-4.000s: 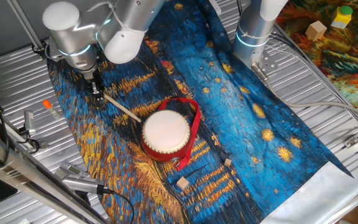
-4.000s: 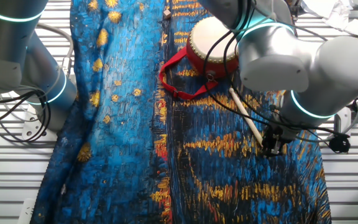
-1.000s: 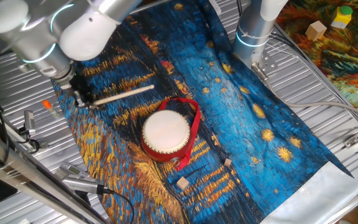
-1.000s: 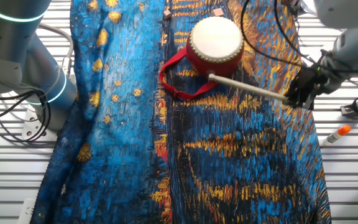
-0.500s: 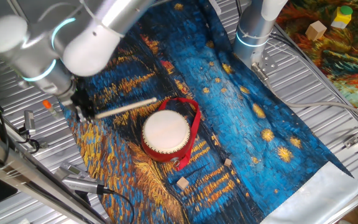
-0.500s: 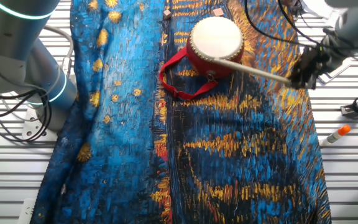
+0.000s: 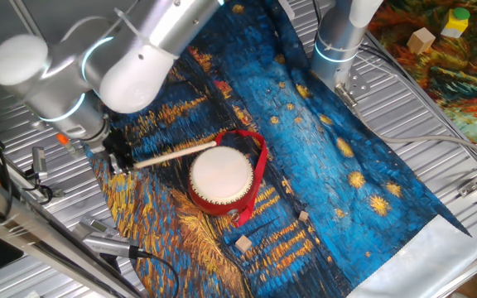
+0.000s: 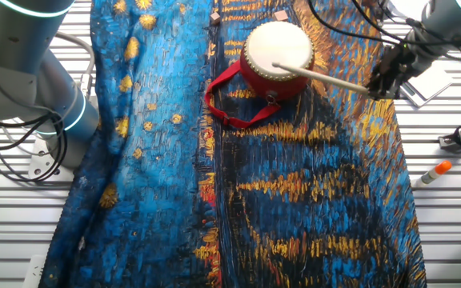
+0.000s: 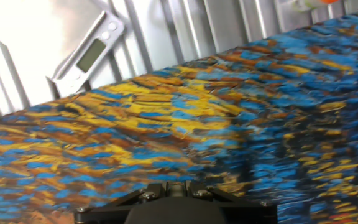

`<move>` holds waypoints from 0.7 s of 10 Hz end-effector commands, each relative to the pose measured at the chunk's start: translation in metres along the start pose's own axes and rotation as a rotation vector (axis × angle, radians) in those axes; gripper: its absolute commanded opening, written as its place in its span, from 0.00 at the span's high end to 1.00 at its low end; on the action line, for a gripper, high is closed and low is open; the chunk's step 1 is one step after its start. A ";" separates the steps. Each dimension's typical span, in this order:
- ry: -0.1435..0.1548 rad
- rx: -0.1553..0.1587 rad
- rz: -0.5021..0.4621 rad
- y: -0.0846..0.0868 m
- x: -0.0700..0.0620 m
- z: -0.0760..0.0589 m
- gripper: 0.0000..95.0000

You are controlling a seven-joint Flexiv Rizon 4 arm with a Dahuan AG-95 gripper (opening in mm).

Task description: Play the drum

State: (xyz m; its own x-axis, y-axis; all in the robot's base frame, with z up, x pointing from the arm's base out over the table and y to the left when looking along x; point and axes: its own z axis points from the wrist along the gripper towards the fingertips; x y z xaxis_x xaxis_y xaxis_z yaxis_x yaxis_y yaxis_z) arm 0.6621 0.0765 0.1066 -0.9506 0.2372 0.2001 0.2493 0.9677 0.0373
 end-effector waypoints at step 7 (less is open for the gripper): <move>-0.034 0.033 -0.005 0.013 0.003 0.006 1.00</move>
State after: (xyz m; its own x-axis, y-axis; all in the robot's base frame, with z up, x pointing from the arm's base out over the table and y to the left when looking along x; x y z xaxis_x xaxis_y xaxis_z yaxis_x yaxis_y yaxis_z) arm 0.6621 0.0907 0.1022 -0.9527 0.2380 0.1888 0.2464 0.9689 0.0222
